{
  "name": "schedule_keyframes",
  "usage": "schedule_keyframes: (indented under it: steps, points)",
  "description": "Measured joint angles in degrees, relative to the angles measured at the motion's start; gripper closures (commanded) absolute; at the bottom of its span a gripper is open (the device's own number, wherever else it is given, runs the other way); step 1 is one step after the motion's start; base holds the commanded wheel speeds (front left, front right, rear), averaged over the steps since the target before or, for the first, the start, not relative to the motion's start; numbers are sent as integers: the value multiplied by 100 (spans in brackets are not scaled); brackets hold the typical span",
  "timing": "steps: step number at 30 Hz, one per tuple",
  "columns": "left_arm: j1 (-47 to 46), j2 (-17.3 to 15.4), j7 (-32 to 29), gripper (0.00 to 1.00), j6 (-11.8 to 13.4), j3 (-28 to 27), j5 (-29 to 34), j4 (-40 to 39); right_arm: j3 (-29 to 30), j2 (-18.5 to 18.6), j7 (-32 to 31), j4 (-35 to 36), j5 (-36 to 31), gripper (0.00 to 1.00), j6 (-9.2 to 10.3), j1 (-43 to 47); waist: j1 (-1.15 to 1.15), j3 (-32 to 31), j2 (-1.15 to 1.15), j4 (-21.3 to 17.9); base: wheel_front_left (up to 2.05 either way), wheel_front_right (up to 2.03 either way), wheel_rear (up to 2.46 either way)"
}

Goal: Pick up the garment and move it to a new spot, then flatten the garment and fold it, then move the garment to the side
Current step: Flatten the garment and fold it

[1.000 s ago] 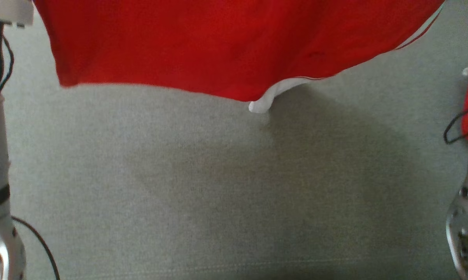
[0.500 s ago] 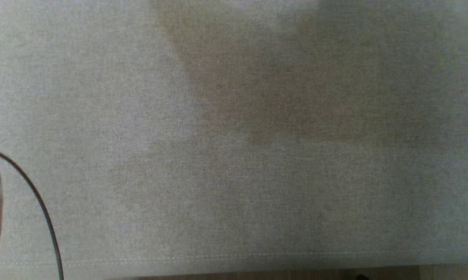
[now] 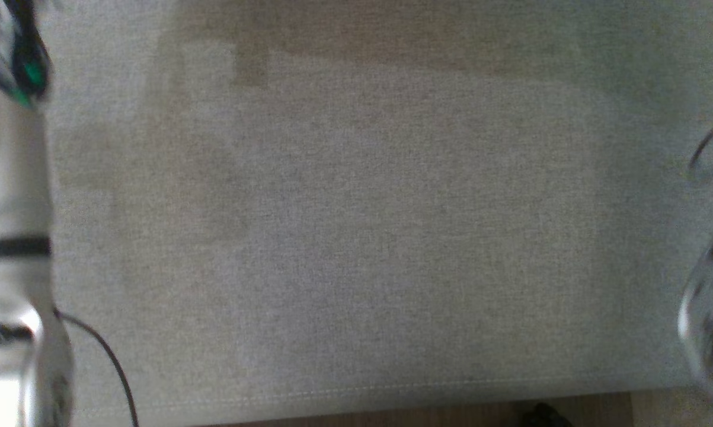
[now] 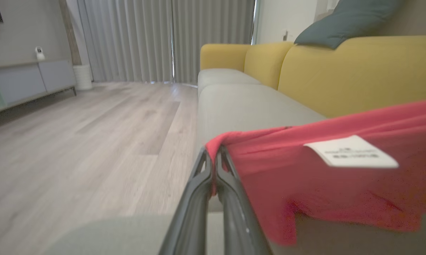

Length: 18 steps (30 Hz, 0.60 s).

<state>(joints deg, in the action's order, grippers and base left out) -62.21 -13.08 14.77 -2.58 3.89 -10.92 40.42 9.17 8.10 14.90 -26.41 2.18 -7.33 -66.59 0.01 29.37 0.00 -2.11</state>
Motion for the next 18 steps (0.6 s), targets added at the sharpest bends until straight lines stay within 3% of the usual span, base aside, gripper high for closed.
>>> schedule_keyframes:
  steps: [6,11,18]
  points:
    - [1363,371,-5,100,-44,-331,-168,-345,-278,-151,-4,249,836,100,0,1854,-1,-217,0,-30,0,0,0]
    - [2423,745,-7,100,-44,-606,-292,-371,-648,-223,-12,377,1256,100,1,2940,-1,-559,0,-17,0,0,0]
    - [3459,972,-7,100,-46,-878,-277,-449,-990,-283,-165,411,1605,100,1,4088,-1,-1103,0,-15,0,0,0]
